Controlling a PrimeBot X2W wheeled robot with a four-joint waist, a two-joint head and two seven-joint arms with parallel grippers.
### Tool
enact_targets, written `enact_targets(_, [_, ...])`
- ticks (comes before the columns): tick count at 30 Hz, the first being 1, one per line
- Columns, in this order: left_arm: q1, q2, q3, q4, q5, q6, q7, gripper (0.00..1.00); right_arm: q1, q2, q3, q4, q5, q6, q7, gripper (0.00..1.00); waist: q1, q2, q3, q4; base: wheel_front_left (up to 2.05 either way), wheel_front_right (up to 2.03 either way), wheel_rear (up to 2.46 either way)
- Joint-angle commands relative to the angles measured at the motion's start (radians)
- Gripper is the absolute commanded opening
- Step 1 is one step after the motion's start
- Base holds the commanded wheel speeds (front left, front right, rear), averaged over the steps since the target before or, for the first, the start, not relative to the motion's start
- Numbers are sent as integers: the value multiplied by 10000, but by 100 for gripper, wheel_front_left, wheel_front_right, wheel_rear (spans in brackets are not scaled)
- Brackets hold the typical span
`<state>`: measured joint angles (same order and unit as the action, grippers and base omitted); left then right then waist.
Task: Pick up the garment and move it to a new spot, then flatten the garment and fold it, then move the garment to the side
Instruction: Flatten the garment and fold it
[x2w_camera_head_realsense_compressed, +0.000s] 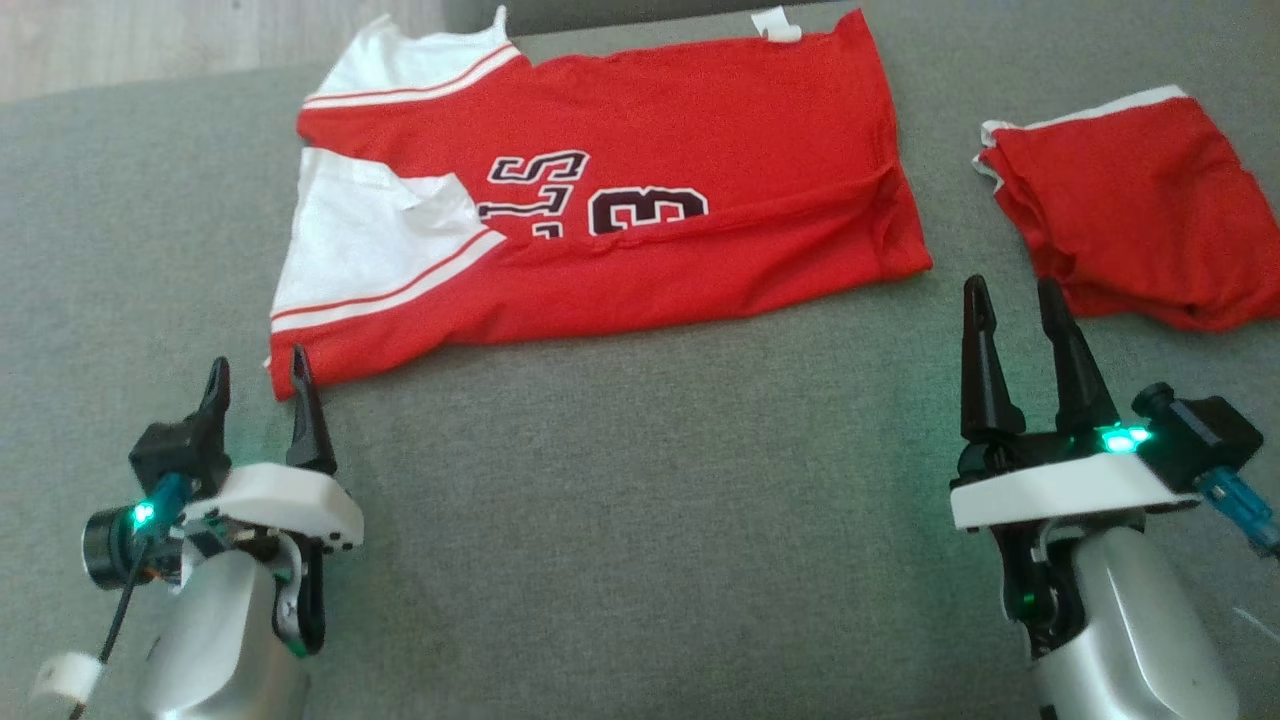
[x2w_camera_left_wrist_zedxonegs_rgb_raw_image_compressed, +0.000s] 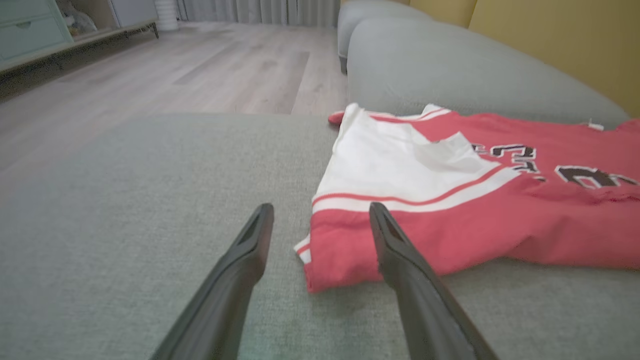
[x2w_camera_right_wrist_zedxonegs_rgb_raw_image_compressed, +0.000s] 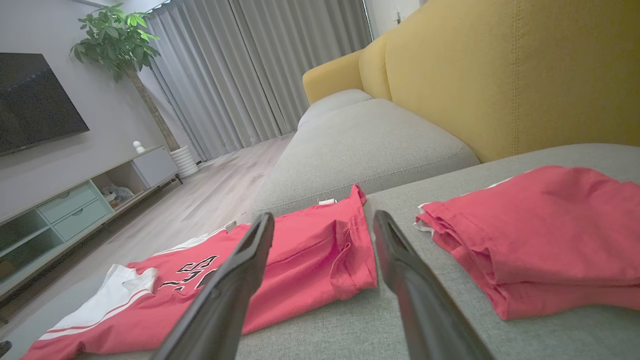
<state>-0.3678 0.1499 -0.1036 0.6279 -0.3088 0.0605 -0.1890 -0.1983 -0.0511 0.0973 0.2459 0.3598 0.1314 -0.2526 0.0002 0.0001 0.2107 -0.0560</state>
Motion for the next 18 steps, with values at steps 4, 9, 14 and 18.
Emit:
enact_targets(4, [-753, 403, 166, 547, -55, -168, 324, 100, -465, 8, 298, -404, 39, -7, -91, 100, -2, -1, 272, -166, 0, 0, 0])
enact_targets(9, [-1194, 508, 159, 1269, -74, -111, 385, 100, -530, 8, 410, -434, 94, -7, -91, 100, -2, -1, 432, -293, 0, 0, 0])
enact_targets(14, [-1508, 557, 70, 1826, -56, -31, 772, 100, -574, 8, 333, -434, 77, -7, -91, 100, -2, -1, 540, -381, 0, 0, 0])
enact_targets(18, [-1671, 605, -150, 2455, 21, 6, 1590, 100, -614, 8, 322, -445, 83, -7, -91, 100, -2, -1, 591, -439, 0, 0, 0])
